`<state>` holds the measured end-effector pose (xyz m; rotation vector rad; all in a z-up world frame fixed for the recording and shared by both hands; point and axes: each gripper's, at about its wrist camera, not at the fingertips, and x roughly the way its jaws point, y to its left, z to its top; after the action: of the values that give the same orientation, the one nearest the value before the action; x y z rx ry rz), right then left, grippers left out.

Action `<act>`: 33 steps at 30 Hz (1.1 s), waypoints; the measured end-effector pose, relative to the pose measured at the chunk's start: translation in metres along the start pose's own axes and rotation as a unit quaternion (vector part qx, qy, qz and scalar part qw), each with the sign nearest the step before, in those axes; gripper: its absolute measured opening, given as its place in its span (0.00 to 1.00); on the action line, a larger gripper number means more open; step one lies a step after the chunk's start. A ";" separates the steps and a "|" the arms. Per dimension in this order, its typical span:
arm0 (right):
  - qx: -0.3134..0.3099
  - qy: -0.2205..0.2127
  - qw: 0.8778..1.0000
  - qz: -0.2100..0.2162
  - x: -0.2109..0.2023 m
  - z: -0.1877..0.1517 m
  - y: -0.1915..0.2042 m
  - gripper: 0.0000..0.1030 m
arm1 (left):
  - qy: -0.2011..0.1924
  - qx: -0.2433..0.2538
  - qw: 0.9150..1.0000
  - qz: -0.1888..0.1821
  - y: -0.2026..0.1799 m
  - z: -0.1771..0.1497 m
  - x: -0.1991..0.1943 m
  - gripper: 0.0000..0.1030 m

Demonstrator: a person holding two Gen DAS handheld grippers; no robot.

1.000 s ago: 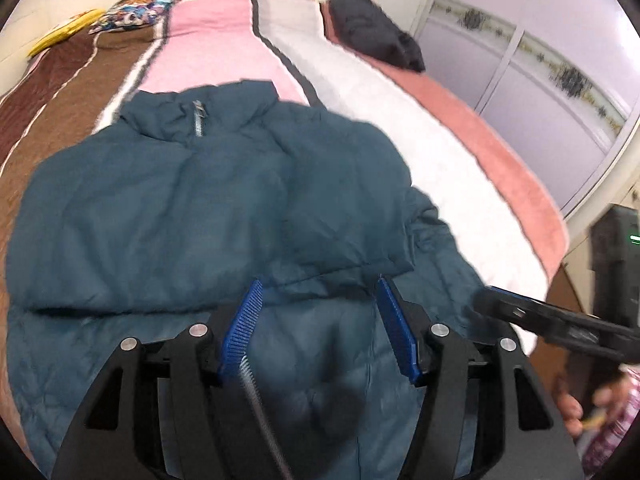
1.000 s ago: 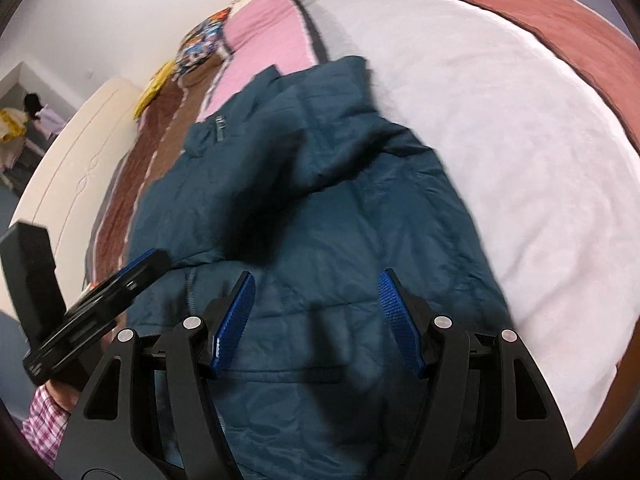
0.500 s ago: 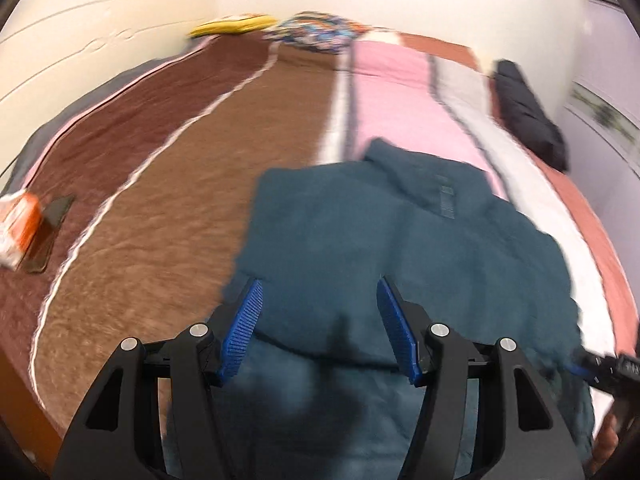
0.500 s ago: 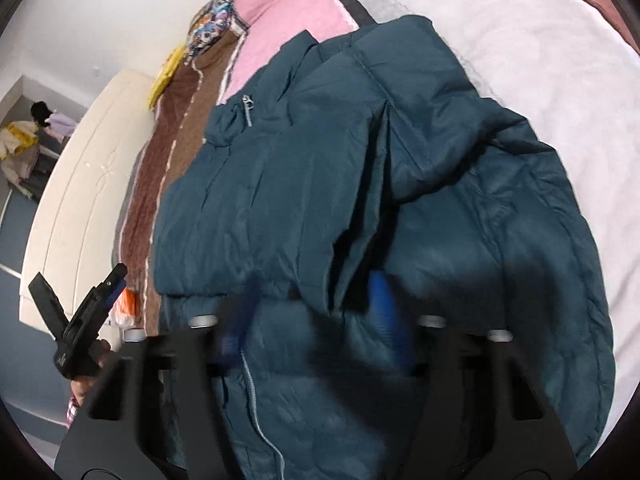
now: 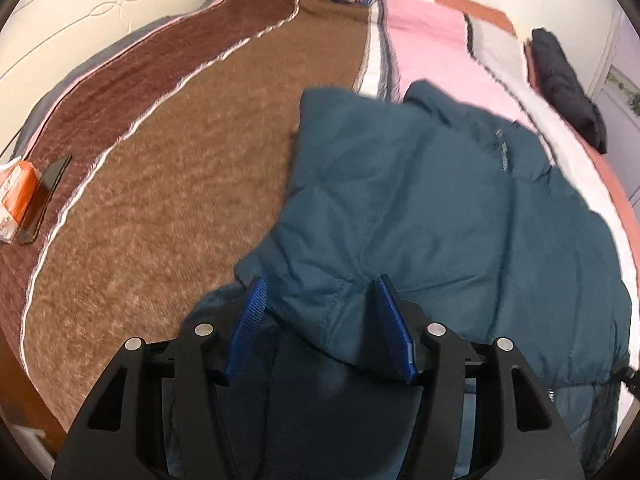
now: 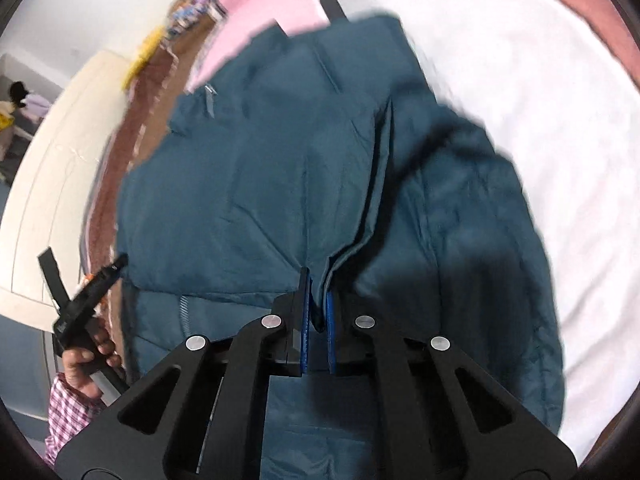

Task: Fold large clothes

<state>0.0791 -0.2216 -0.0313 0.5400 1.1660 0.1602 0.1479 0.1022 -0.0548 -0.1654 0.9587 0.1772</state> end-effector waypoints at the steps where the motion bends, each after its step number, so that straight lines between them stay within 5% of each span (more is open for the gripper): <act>1: 0.000 0.001 1.000 -0.003 0.002 -0.001 0.000 0.08 | 0.000 -0.003 1.000 0.001 0.000 0.000 0.000 0.55; 7: 0.002 -0.011 1.000 -0.008 -0.009 -0.002 0.003 0.17 | -0.043 -0.007 0.999 -0.018 0.000 0.004 -0.030 0.55; 17: -0.029 -0.077 0.997 -0.012 -0.053 -0.026 0.009 0.17 | -0.055 -0.021 0.998 -0.012 -0.012 0.051 -0.007 0.55; 22: -0.083 -0.067 0.994 0.018 -0.044 -0.022 0.038 0.17 | -0.053 -0.029 0.998 -0.024 -0.025 0.082 0.005 0.55; 28: -0.066 -0.024 0.997 -0.031 -0.002 -0.005 0.033 0.15 | 0.005 -0.004 1.000 -0.001 -0.041 0.086 0.044 0.55; 33: -0.060 -0.006 0.997 -0.043 0.007 -0.004 0.027 0.13 | 0.013 0.018 1.000 0.017 -0.047 0.078 0.050 0.55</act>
<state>0.0828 -0.1944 -0.0252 0.3835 1.1587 0.1522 0.2489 0.0778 -0.0491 -0.1194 0.9899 0.1890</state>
